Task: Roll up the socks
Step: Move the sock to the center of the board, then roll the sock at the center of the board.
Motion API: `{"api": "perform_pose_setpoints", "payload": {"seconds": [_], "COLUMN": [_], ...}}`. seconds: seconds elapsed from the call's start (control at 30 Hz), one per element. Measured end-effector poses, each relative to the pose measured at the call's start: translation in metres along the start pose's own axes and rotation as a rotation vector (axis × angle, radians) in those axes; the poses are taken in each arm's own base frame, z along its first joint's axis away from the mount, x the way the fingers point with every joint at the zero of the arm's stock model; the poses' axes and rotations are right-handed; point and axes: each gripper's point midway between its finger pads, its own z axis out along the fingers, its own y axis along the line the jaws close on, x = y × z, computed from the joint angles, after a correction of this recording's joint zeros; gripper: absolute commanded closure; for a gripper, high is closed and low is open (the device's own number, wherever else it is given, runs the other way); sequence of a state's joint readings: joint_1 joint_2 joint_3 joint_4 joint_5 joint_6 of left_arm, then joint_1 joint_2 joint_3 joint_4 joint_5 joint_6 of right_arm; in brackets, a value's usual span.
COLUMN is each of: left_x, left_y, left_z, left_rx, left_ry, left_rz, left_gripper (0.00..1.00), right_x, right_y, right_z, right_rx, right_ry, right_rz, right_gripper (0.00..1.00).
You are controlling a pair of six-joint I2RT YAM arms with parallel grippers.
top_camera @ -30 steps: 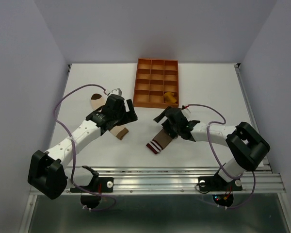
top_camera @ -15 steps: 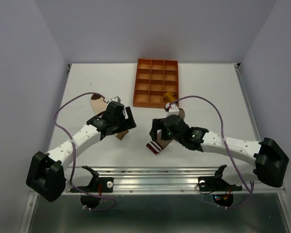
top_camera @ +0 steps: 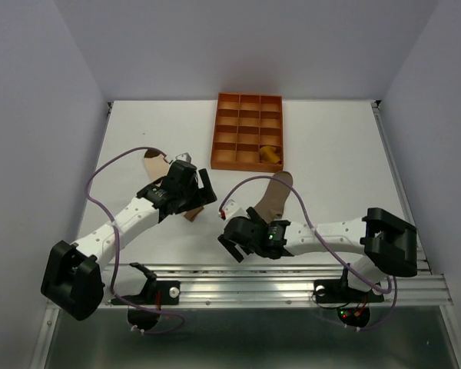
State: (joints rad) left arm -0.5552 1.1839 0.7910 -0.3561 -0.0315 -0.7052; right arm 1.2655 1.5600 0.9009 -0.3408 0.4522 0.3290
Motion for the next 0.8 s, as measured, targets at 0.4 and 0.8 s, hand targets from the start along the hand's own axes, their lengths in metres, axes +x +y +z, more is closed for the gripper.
{"api": "perform_pose_setpoints", "payload": {"seconds": [0.4, 0.8], "left_x": [0.007, 0.013], "left_y": [0.005, 0.009], "left_z": [0.008, 0.016], "left_rx": [-0.021, -0.043], "left_ry": [0.030, 0.059], "left_rz": [0.003, 0.006], "left_gripper": [0.01, 0.01], "right_x": [0.009, 0.011], "right_y": [0.005, 0.004], "right_z": [0.015, 0.022], "right_rx": [0.024, 0.049], "right_ry": [0.038, 0.045], "right_rz": [-0.116, -0.124], "right_gripper": [0.23, 0.50]}}
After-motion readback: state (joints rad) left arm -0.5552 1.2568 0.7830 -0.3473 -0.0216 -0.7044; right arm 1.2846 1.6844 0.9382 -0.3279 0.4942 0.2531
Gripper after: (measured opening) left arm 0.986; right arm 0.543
